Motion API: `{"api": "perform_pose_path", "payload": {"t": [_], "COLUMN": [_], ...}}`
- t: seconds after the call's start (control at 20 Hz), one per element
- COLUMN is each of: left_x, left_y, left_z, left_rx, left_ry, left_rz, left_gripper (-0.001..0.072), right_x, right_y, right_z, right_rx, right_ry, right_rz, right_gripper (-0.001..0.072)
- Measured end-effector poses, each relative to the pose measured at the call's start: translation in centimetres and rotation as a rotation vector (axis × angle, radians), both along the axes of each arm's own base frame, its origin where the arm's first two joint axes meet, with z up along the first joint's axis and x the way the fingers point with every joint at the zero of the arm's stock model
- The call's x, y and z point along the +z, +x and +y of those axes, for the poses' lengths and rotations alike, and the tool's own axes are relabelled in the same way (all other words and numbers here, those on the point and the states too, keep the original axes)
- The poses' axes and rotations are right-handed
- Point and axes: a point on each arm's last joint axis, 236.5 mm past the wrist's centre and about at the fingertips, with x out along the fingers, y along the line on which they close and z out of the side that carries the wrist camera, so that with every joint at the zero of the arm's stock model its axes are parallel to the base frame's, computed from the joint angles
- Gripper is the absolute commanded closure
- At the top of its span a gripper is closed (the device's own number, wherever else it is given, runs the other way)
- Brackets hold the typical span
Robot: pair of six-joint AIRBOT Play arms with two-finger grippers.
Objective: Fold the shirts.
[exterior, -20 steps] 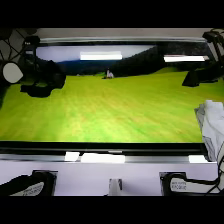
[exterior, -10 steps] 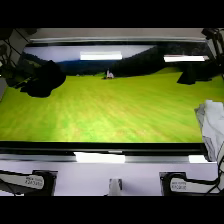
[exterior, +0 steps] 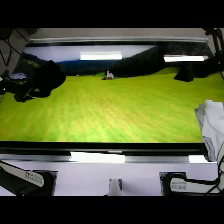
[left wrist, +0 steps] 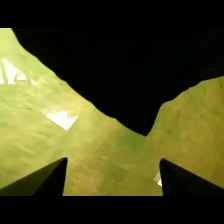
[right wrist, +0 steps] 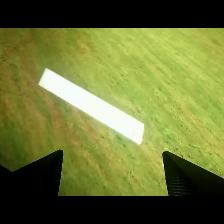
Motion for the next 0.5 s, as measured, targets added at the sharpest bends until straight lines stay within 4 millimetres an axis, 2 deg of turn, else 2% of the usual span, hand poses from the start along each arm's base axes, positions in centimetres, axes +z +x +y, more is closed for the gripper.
{"api": "perform_pose_path", "payload": {"t": [0.35, 0.4, 0.5], "left_x": [-3.1, -3.5, -4.2], "left_y": [4.2, 4.6, 5.0], "left_z": [-1.1, -1.2, -1.1], "left_rx": [0.018, 0.020, 0.028], "left_ry": [0.037, 0.040, 0.044], "left_rz": [-0.099, -0.105, -0.110], "left_gripper": [0.0043, 0.0143, 0.0513], "right_x": [-0.1, -0.2, -0.4], "right_y": [-0.5, -0.8, -1.3], "right_z": [0.2, 0.3, 0.4], "right_rx": [0.013, 0.016, 0.017], "right_ry": [0.005, 0.007, 0.013], "right_rz": [0.019, 0.031, 0.058], "right_gripper": [0.0042, 0.0042, 0.0042]}}
